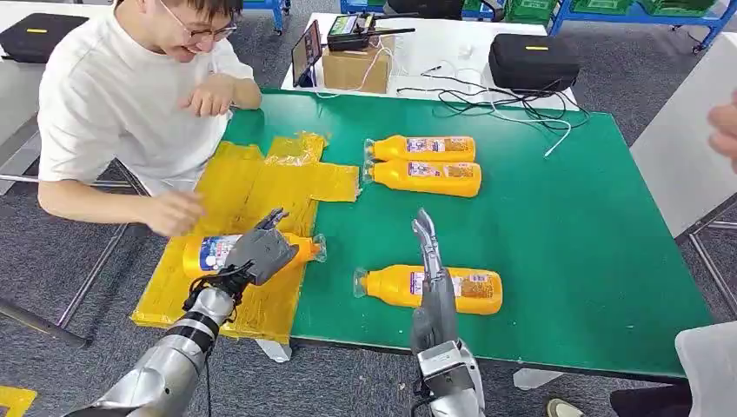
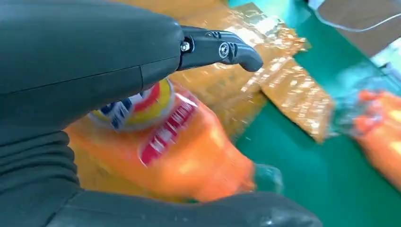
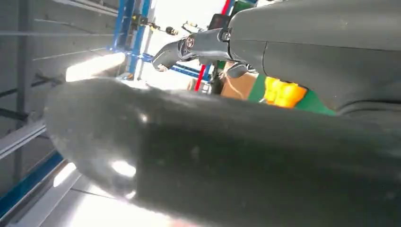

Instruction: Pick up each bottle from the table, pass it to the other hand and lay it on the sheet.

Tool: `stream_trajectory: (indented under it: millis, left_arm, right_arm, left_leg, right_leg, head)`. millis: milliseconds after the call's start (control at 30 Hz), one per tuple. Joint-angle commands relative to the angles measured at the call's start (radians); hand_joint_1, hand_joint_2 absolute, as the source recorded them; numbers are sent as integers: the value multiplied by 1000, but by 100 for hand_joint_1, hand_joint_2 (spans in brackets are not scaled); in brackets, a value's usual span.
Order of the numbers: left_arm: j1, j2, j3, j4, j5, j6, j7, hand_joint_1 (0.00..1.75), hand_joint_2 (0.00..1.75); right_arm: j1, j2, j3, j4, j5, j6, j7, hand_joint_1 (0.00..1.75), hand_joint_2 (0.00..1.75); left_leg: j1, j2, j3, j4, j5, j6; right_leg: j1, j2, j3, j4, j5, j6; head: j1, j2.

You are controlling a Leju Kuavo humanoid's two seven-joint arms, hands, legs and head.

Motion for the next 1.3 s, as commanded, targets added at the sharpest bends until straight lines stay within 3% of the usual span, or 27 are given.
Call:
stream_trajectory:
  millis: [33,133,233,300,333,433,467,500,567,633,700,767,967,1033,1167,1300]
  left_arm:
    - [159,-41,-188,-307,280,246,-24,0,175]
    - [161,-32,-255,-364,312,287,12,0,175]
    - [209,-53,-274,-498,438,402,-118,0,175]
    - [284,-59,-363,-709,501,591,-173,0,175]
    - [309,-43,-413,-776,496,630,-190,0,175]
    - [387,0,-497,-928,405,665,-180,0,175]
    - [436,-1,-498,-972,412,665,-177,0,175]
    - [474,4,-514,-998,422,661,-168,0,175]
    - [561,2,-564,-1029,579,529,-110,0,175]
    - [599,10,-612,-979,684,426,-50,0,175]
    - [570,24,-624,-809,818,366,37,0,175]
    - [539,21,-631,-694,821,384,-18,0,175]
    - [529,22,-628,-706,823,384,-15,0,175]
    - [524,15,-628,-676,846,362,38,0,175]
    - [505,-1,-632,-616,835,380,-13,0,175]
    - [488,-11,-638,-609,810,423,-35,0,175]
  right_arm:
    - [7,-38,-18,55,15,-39,-1,0,0]
    - [11,-40,-17,51,16,-39,-1,0,0]
    - [18,-47,-7,52,33,-76,-1,0,0]
    - [13,-68,6,129,158,-167,-1,0,0]
    - [-1,-82,11,175,195,-163,-1,0,175]
    - [-30,-129,-8,225,205,-46,11,0,175]
    - [-42,-157,-19,269,314,-21,119,0,175]
    - [-49,-176,-28,297,409,-63,151,0,175]
    - [-37,-208,-65,331,543,-113,241,0,175]
    - [9,-243,-90,295,573,-83,281,0,175]
    - [44,-271,-111,278,656,-142,333,0,175]
    - [52,-284,-107,278,671,-143,341,0,175]
    - [42,-275,-100,281,677,-145,351,0,175]
    - [18,-298,-83,314,744,-145,417,0,175]
    - [-32,-336,-59,368,788,-78,442,0,175]
    - [-66,-338,-50,391,858,-102,457,0,175]
  left_leg:
    - [1,3,-4,1,0,-1]
    - [2,7,-11,2,0,-1]
    - [3,13,-19,3,0,-2]
    - [2,9,-19,2,0,-1]
    - [2,10,-20,2,0,-1]
    - [2,13,-22,1,-1,-1]
    - [3,15,-22,1,-1,-1]
    - [2,14,-22,1,-1,-1]
    - [1,13,-22,0,-1,0]
    - [0,14,-22,-1,-2,0]
    - [0,11,-21,-1,-2,1]
    - [-1,8,-22,-1,-2,2]
    - [0,15,-26,1,-2,1]
    - [1,15,-26,1,-3,1]
    - [1,17,-24,0,-3,1]
    - [1,16,-26,1,-3,1]
  right_leg:
    - [1,2,-3,0,1,-1]
    - [2,4,-12,0,4,-4]
    - [3,9,-22,0,6,-3]
    - [2,6,-21,0,4,-2]
    - [2,7,-21,0,4,-2]
    - [2,10,-24,0,5,-1]
    - [3,12,-24,-1,5,-2]
    - [2,11,-23,-1,5,-1]
    - [1,11,-23,-2,5,-1]
    - [1,12,-24,-3,5,-1]
    - [1,9,-23,-4,4,-1]
    - [-1,7,-25,-4,4,-1]
    - [0,12,-30,-2,4,-1]
    - [1,12,-29,-2,5,-2]
    - [2,14,-28,-3,5,-2]
    - [1,13,-29,-2,5,-1]
  head:
    - [0,0]
    - [0,0]
    - [0,0]
    - [0,0]
    - [0,0]
    - [0,0]
    - [0,0]
    - [0,0]
    - [0,0]
    - [0,0]
    - [0,0]
    - [0,0]
    - [-1,0]
    - [0,0]
    - [0,0]
    - [0,0]
